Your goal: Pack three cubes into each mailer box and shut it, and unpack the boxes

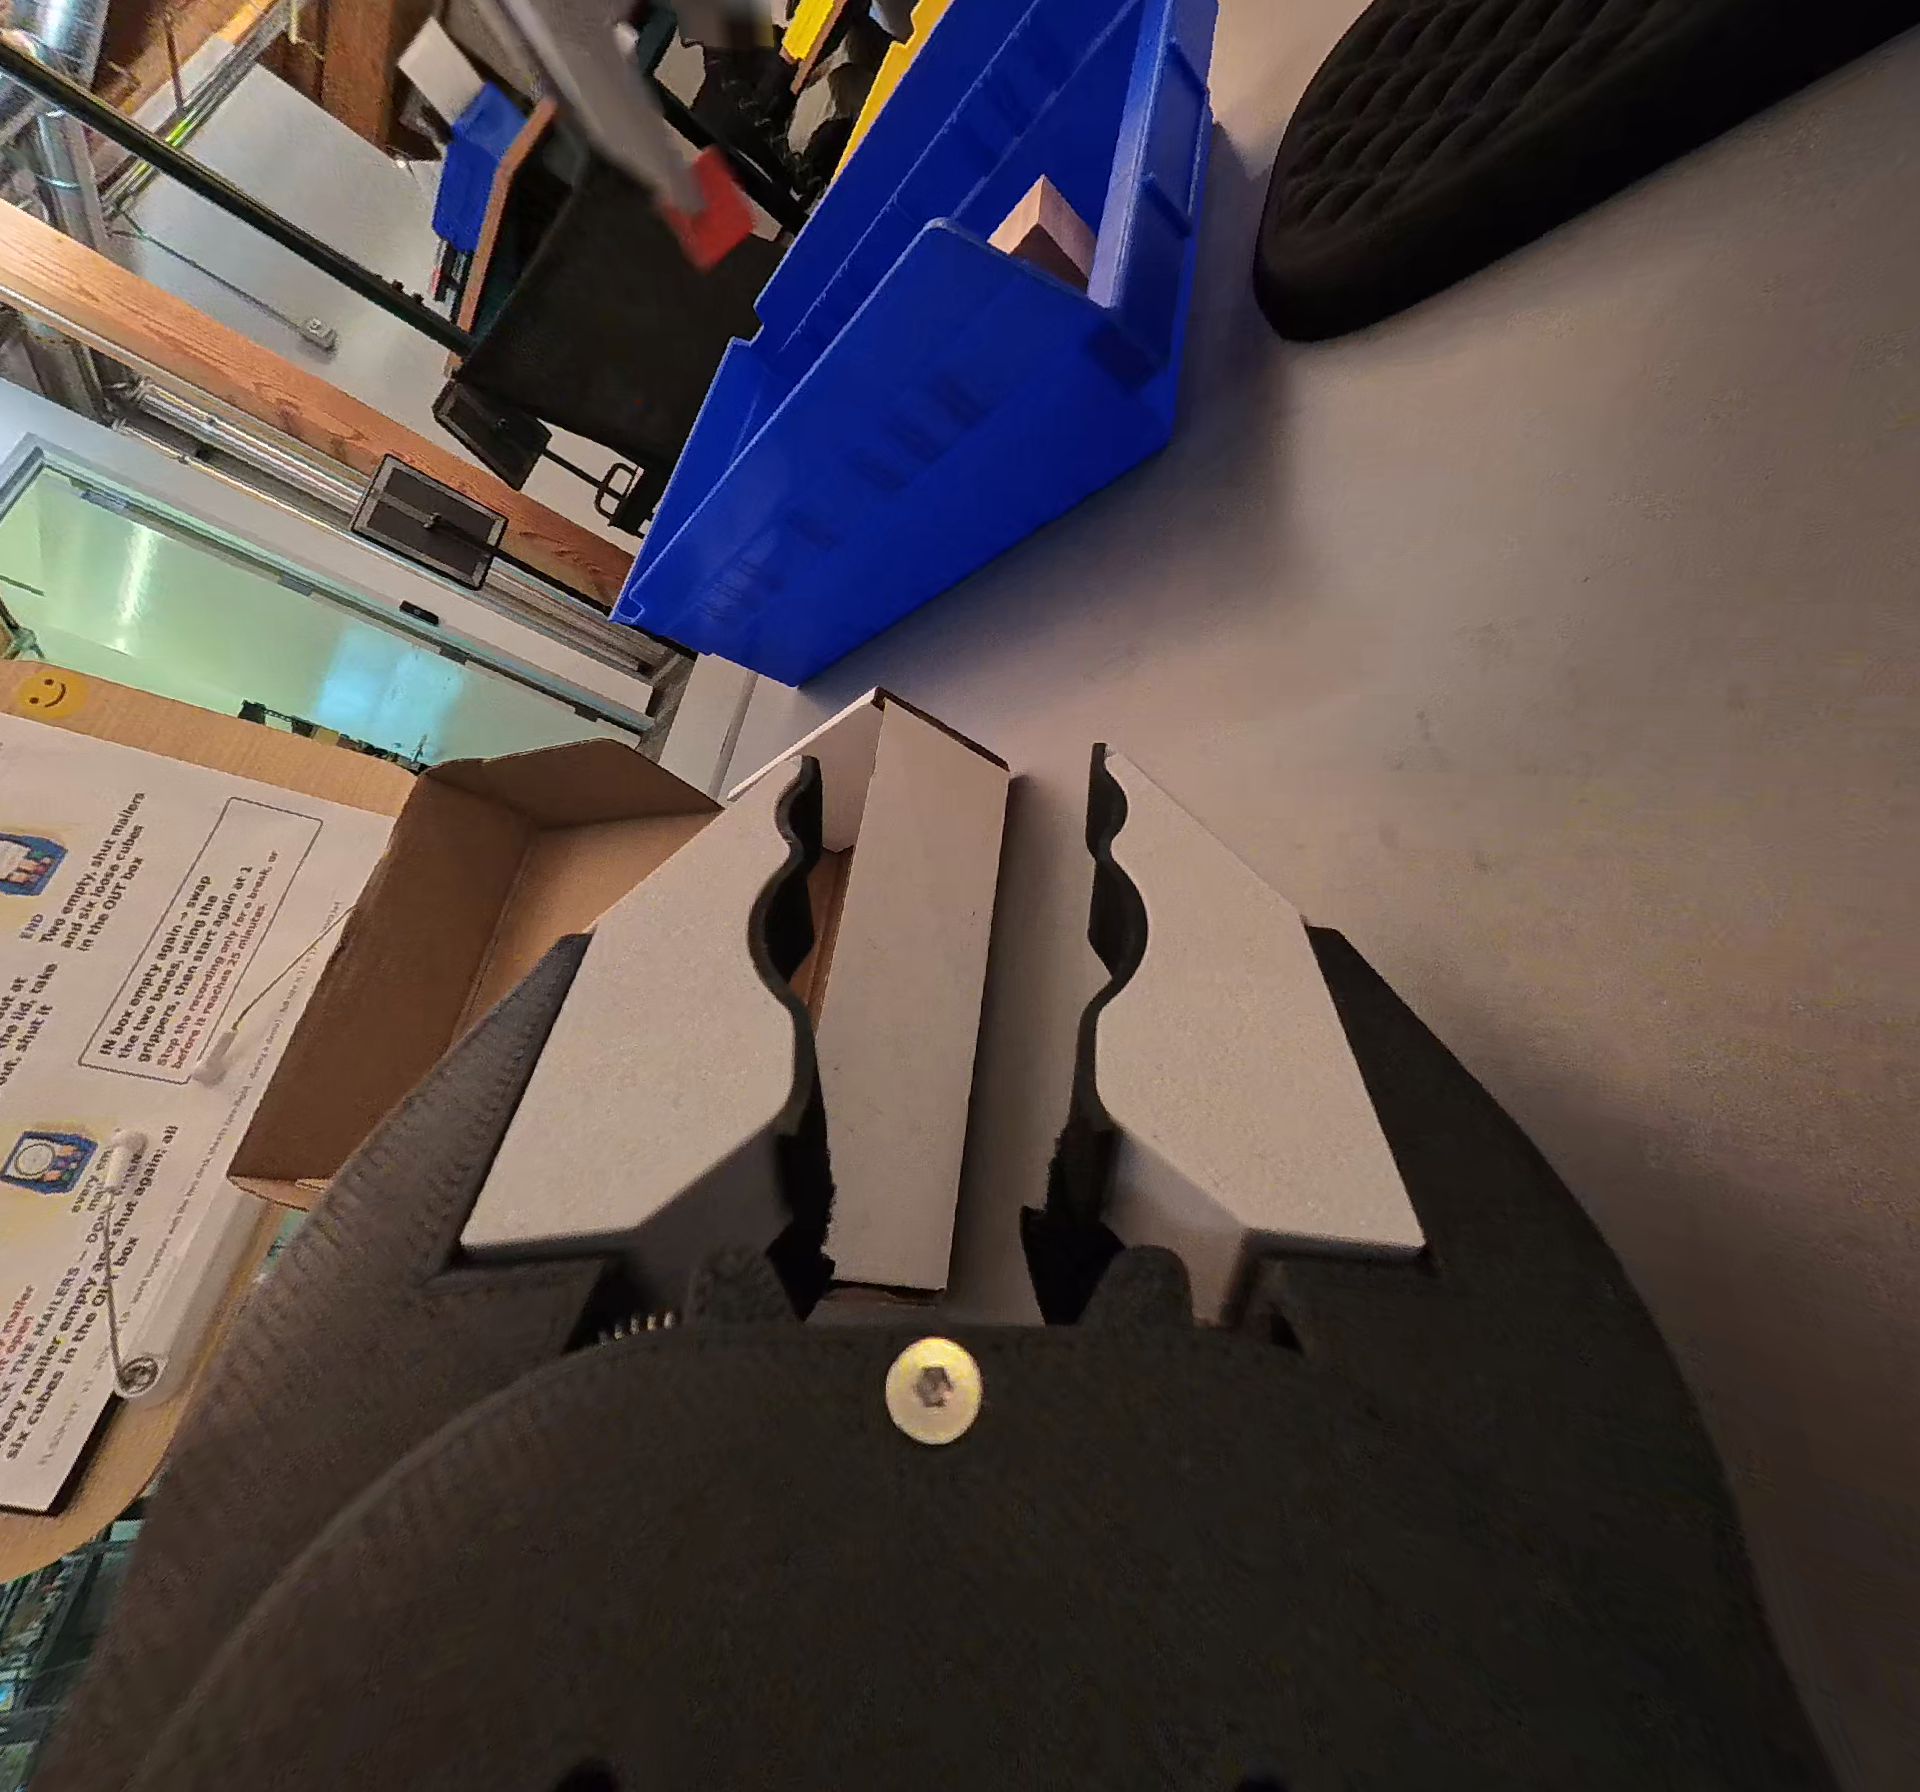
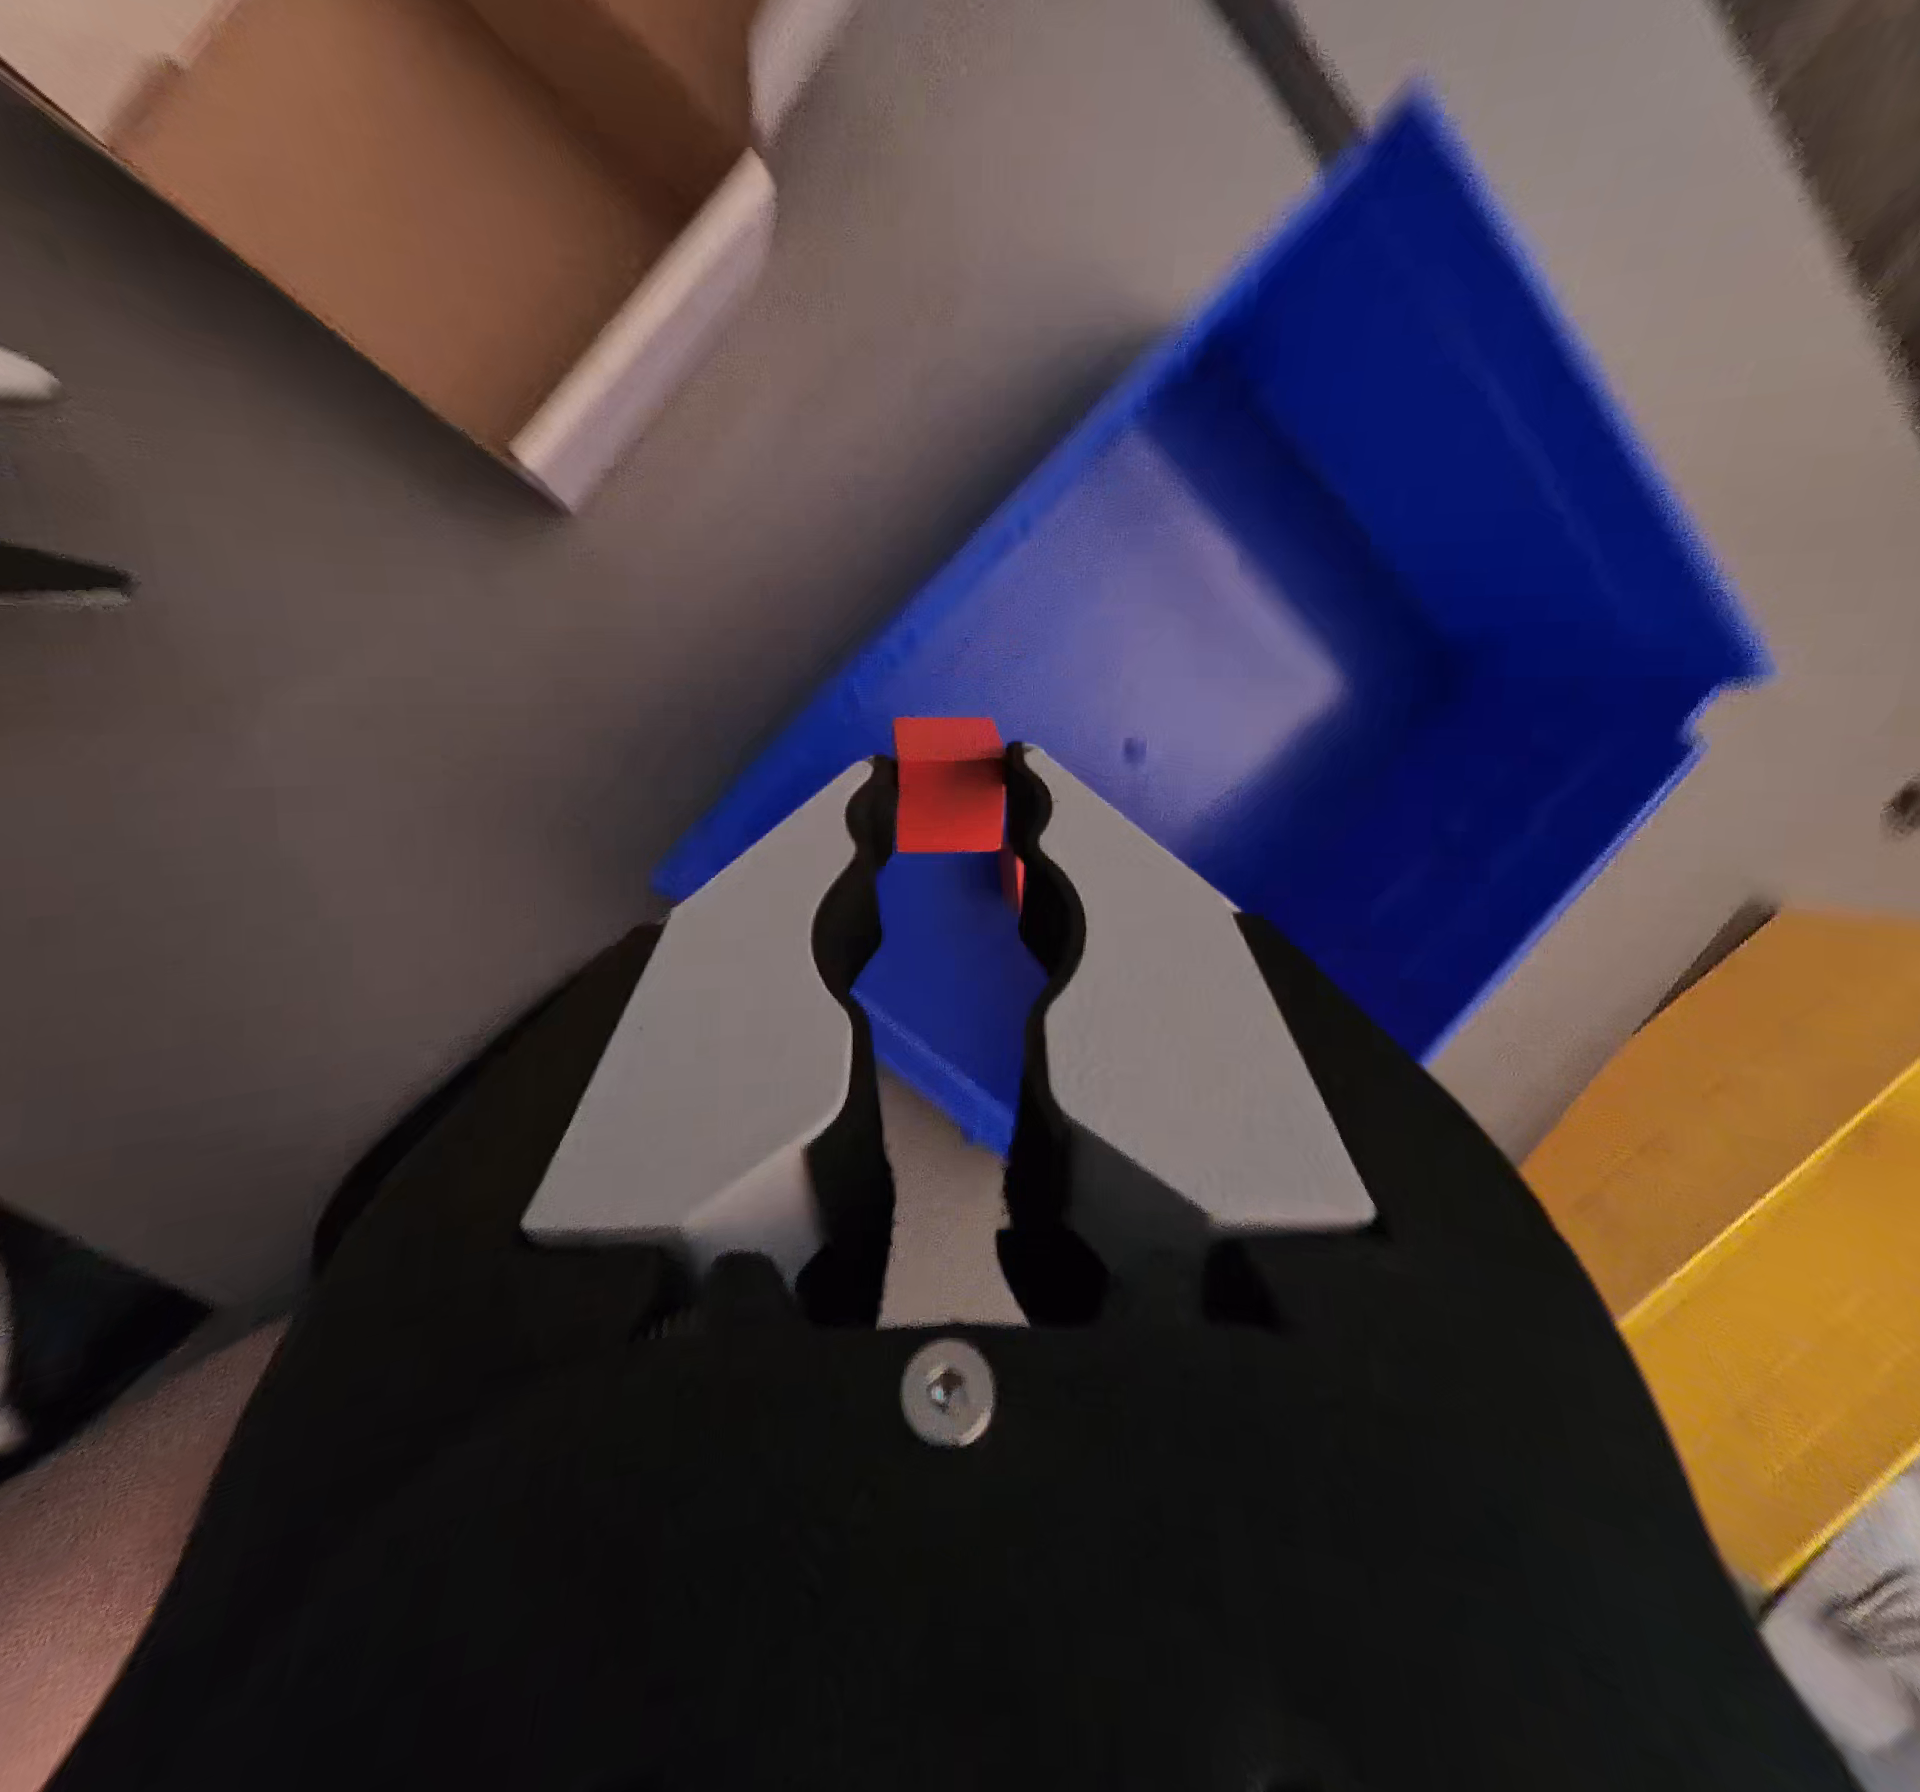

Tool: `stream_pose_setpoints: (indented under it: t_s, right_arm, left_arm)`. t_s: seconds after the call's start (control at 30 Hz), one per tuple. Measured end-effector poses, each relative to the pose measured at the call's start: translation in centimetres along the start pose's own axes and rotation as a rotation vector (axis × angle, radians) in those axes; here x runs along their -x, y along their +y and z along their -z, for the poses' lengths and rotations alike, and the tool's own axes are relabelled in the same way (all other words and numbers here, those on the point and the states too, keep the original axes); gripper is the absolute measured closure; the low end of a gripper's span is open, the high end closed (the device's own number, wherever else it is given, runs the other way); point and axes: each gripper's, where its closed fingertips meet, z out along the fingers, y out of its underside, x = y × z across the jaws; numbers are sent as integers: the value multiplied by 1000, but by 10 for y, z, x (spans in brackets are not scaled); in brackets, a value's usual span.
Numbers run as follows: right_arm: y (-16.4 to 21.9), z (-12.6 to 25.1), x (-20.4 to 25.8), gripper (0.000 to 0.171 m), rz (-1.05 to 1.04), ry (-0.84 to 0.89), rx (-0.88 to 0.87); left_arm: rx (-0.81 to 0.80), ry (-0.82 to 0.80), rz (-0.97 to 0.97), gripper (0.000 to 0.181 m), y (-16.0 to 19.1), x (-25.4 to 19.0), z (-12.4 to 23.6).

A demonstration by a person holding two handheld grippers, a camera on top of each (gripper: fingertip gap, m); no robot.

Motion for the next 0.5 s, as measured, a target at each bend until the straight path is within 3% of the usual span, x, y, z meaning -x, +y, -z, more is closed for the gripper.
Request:
stream_pose_setpoints:
  t_s: [0.17,0.27,0.5]
  right_arm:
    - [68,-35,-7,151,-60,-208,189]
    - [74,-61,3,151,20,-320,222]
    - [69,-101,1,150,66,-355,246]
  left_arm:
    - [-1,3,-3,131,0,-1,0]
    - [3,3,-3,131,1,-1,0]
    - [9,0,0,132,2,0,-1]
